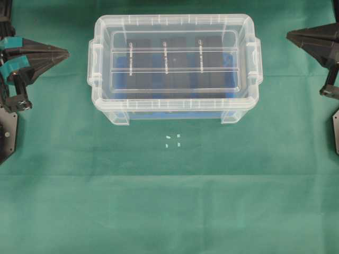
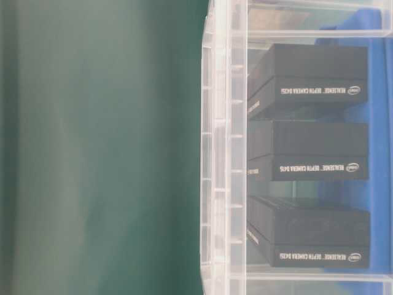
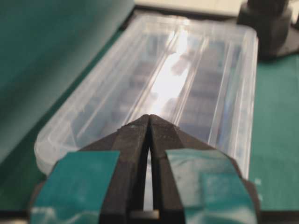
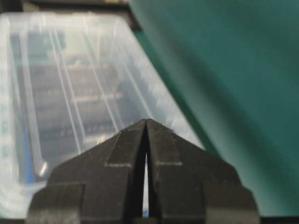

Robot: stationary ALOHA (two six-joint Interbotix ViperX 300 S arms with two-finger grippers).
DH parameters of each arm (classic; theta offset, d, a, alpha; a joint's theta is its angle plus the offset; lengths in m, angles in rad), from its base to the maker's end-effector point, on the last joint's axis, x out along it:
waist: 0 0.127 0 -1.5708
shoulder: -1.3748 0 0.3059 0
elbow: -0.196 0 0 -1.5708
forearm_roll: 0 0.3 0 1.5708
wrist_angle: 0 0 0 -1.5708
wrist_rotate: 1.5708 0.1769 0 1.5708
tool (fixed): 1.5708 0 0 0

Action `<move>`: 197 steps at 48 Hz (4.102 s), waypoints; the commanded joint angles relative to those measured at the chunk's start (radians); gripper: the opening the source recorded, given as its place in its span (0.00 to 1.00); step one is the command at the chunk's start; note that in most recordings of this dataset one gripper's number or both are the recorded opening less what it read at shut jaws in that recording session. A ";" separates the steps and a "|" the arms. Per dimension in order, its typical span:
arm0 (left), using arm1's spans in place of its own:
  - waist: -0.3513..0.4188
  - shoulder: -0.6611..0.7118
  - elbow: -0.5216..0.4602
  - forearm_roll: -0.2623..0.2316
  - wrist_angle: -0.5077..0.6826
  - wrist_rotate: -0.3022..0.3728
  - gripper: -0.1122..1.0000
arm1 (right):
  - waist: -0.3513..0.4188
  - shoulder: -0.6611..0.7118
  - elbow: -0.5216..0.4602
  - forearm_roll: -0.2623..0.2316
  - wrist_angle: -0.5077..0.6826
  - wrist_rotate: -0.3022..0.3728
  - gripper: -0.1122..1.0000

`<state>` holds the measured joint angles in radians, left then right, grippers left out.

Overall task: Clamp the lid of the box with both arms, then lift and open it.
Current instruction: 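Raise both grippers and swing them toward the box's short ends, then move both grippers onto the lid rim at the left and right ends, then close both grippers to clamp the lid edges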

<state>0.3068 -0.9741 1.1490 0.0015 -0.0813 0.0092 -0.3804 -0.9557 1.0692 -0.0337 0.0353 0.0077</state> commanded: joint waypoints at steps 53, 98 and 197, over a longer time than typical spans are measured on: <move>0.069 0.279 -0.295 0.011 0.841 -0.055 0.11 | -0.021 0.408 -0.278 -0.028 0.822 0.087 0.10; 0.060 0.402 -0.382 0.023 0.983 0.172 0.11 | -0.021 0.456 -0.321 -0.057 0.873 -0.078 0.10; 0.060 0.650 -0.534 0.012 0.911 0.316 0.11 | -0.009 0.644 -0.492 -0.057 0.784 -0.183 0.10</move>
<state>0.3697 -0.3083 0.6565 0.0169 0.8330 0.3283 -0.3973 -0.3022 0.6320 -0.0936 0.8406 -0.1779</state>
